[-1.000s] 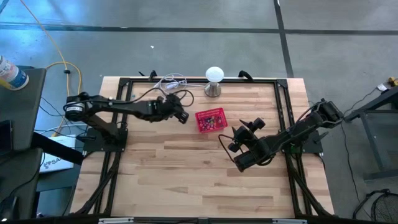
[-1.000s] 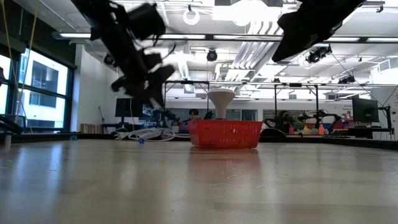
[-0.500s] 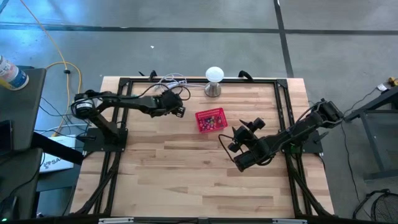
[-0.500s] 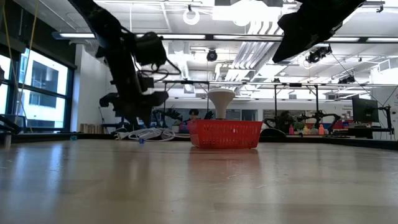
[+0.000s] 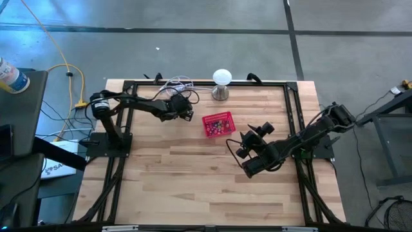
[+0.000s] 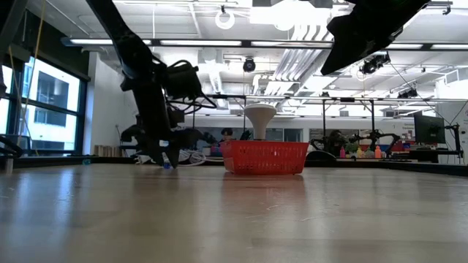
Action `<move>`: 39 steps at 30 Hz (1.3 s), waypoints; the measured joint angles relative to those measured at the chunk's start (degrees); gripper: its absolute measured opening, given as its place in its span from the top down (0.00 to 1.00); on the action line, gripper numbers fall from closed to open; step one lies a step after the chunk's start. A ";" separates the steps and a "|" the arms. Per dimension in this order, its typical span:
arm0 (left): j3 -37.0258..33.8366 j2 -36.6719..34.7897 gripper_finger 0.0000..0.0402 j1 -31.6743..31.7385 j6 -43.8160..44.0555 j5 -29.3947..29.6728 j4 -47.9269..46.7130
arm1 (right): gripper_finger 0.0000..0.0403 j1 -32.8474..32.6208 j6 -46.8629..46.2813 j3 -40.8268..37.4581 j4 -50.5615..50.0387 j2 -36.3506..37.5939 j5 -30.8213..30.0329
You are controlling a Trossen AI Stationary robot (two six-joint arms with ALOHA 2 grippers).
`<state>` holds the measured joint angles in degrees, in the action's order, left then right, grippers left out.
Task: Pick & Place Dice
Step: Put the blue dice into the bin
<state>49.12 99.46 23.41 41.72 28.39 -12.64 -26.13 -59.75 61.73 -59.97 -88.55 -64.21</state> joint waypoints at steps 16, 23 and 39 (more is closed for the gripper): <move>0.01 0.30 0.55 -1.39 2.71 -2.36 -1.42 | 0.49 0.04 0.02 0.00 0.01 0.00 -0.68; 0.01 0.35 0.62 -1.41 2.71 -2.82 -1.75 | 0.49 0.04 -0.09 0.00 0.26 0.00 -1.17; -0.01 0.41 0.88 -1.28 -0.96 -3.48 -1.90 | 0.49 0.46 -0.39 0.00 1.00 0.00 1.29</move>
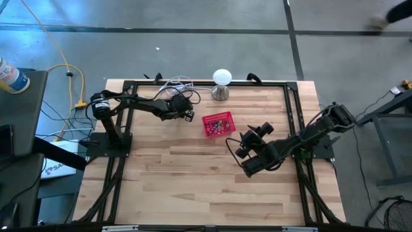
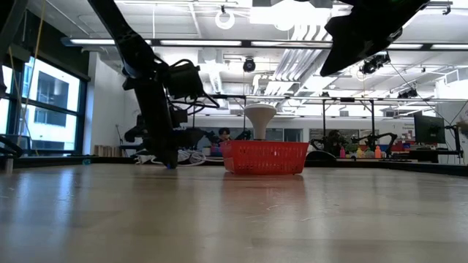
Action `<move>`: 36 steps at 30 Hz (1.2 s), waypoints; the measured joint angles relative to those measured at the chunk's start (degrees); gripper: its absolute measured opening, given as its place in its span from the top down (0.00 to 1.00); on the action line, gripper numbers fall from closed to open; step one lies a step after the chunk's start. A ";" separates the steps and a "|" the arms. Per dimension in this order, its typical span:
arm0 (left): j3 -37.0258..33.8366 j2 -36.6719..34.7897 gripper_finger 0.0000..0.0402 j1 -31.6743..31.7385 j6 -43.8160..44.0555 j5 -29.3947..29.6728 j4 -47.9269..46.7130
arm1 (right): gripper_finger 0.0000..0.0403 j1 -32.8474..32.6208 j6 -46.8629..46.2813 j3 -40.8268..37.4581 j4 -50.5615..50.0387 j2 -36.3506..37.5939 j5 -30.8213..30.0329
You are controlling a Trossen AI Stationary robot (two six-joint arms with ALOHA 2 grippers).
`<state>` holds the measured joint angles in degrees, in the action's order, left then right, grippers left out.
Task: Pick & Place Dice
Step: Put the blue dice into the bin
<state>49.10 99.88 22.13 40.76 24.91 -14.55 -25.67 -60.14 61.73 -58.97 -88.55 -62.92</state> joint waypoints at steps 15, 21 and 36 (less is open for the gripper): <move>-0.48 -4.73 0.89 -2.14 -5.93 -2.02 -0.82 | 0.49 -0.04 0.55 0.00 0.08 0.00 -0.50; -0.38 -12.37 0.89 -5.92 -13.95 -12.22 5.75 | 0.49 -0.07 1.90 0.00 0.10 0.00 -0.59; -0.13 -10.42 0.78 -16.18 -39.16 -13.00 38.61 | 0.49 -0.10 1.85 0.02 -0.24 0.00 -1.46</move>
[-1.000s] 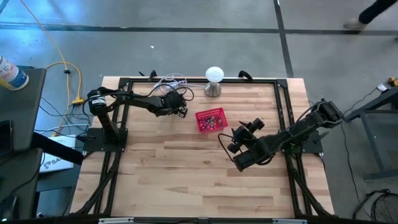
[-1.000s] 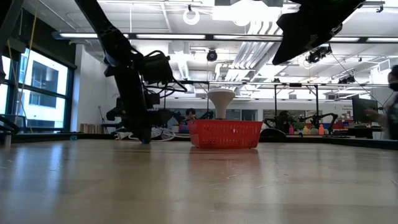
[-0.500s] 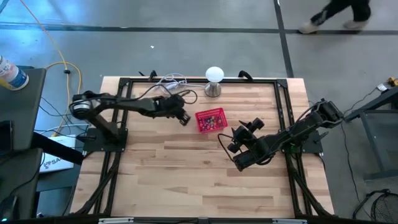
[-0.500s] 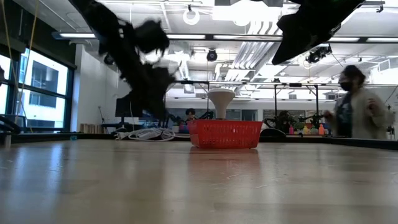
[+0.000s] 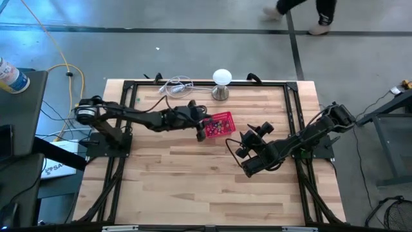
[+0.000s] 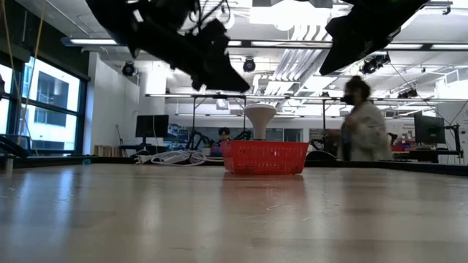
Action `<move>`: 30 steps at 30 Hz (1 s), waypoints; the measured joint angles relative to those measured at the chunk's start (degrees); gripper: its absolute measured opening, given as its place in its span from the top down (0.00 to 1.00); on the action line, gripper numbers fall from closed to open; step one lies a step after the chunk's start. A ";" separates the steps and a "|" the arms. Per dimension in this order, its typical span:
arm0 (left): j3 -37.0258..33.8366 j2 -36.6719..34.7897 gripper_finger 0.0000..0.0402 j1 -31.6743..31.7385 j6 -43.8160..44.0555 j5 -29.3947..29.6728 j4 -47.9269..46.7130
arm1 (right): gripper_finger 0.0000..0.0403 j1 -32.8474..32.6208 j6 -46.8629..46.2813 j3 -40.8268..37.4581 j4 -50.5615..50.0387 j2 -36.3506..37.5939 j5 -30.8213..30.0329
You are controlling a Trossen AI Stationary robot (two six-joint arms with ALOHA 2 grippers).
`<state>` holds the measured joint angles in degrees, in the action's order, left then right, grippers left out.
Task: Pick & Place Dice
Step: Put the blue dice into the bin
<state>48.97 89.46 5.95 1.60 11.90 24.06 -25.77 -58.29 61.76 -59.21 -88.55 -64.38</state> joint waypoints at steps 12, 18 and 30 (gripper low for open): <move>-0.02 7.16 0.70 0.43 1.49 -3.99 5.11 | 0.49 -0.08 -0.35 0.00 2.26 0.00 1.44; 0.00 7.14 0.70 -0.76 -8.51 -4.94 4.74 | 0.49 1.64 8.06 0.00 14.65 0.00 1.63; 0.04 7.62 0.70 -0.93 -7.79 -4.87 4.37 | 0.49 12.01 31.10 0.00 40.15 0.00 11.57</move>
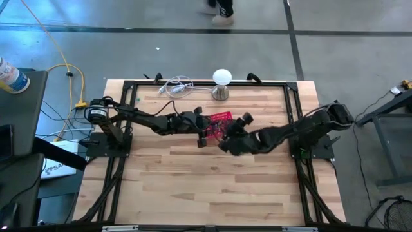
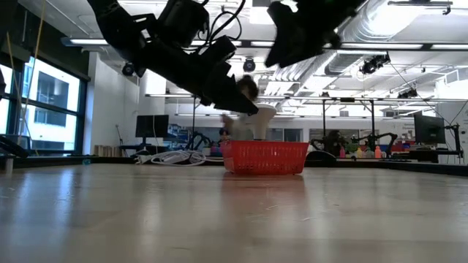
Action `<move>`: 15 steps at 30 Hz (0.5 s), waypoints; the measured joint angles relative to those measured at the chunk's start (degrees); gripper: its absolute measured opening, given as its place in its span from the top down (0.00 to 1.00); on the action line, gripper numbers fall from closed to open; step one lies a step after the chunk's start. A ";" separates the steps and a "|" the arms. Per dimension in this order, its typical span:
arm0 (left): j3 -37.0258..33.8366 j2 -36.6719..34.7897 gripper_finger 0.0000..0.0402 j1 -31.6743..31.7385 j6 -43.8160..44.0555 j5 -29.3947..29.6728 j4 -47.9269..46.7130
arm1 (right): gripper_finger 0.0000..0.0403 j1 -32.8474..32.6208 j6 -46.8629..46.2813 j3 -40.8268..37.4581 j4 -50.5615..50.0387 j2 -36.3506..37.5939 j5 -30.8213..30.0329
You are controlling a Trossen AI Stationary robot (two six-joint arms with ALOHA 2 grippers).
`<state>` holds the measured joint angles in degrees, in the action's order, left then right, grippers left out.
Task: Pick & Place Dice
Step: Put the blue dice into the bin
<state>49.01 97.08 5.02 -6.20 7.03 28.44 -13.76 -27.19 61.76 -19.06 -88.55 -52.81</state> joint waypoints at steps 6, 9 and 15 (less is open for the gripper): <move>0.02 0.24 0.70 0.00 -0.90 0.13 0.67 | 0.49 5.58 4.14 0.00 7.52 -0.01 16.88; 0.02 0.24 0.70 0.00 -0.92 0.15 1.19 | 0.49 7.16 2.59 0.04 7.62 -1.79 21.51; 0.00 0.22 0.70 0.83 -4.26 0.06 -0.82 | 0.49 8.50 3.53 0.05 9.82 -4.95 22.40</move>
<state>49.01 97.30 5.85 -10.45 7.08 27.61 -5.26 -23.66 61.81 -9.24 -93.51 -30.41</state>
